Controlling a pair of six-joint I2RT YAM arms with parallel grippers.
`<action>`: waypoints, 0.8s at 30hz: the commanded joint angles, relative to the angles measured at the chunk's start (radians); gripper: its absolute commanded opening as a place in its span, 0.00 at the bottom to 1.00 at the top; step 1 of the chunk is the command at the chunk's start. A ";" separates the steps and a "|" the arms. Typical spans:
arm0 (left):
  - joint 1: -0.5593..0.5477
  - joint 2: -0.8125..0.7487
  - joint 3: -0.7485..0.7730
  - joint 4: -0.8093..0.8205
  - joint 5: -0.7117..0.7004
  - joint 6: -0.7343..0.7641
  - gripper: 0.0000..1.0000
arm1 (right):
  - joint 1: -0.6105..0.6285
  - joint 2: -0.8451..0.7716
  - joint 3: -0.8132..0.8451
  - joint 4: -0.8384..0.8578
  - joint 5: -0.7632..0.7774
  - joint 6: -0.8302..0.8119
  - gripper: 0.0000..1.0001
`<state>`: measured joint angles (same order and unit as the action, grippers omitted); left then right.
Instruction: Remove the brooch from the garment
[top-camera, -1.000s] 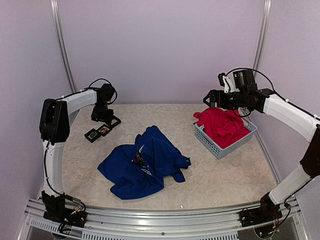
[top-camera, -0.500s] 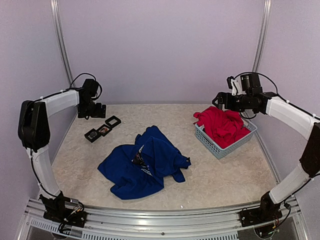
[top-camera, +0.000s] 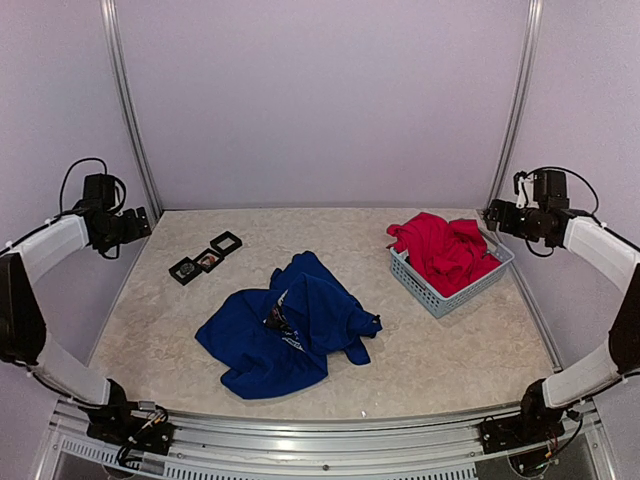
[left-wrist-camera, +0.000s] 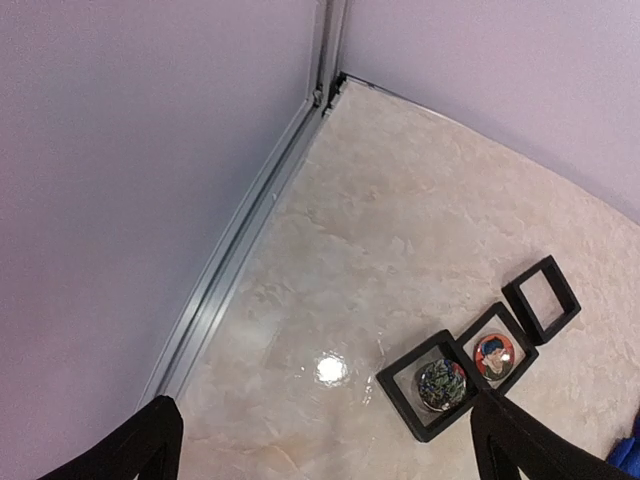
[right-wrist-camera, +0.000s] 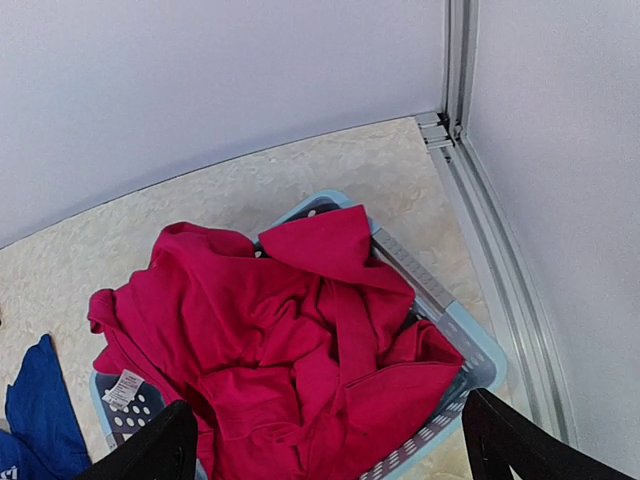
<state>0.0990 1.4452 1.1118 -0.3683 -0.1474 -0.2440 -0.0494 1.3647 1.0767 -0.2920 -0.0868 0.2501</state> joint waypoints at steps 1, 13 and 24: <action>0.092 -0.179 -0.149 0.160 0.088 -0.029 0.99 | -0.021 -0.088 -0.090 0.119 0.062 -0.036 0.94; 0.131 -0.613 -0.571 0.338 -0.019 -0.065 0.99 | -0.024 -0.324 -0.550 0.634 0.219 -0.027 0.94; 0.130 -0.644 -0.718 0.333 -0.062 -0.164 0.99 | -0.024 -0.282 -0.793 0.905 0.340 -0.024 0.94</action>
<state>0.2260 0.7887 0.4137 -0.0578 -0.1806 -0.3603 -0.0643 1.0557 0.3084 0.4805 0.1867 0.2253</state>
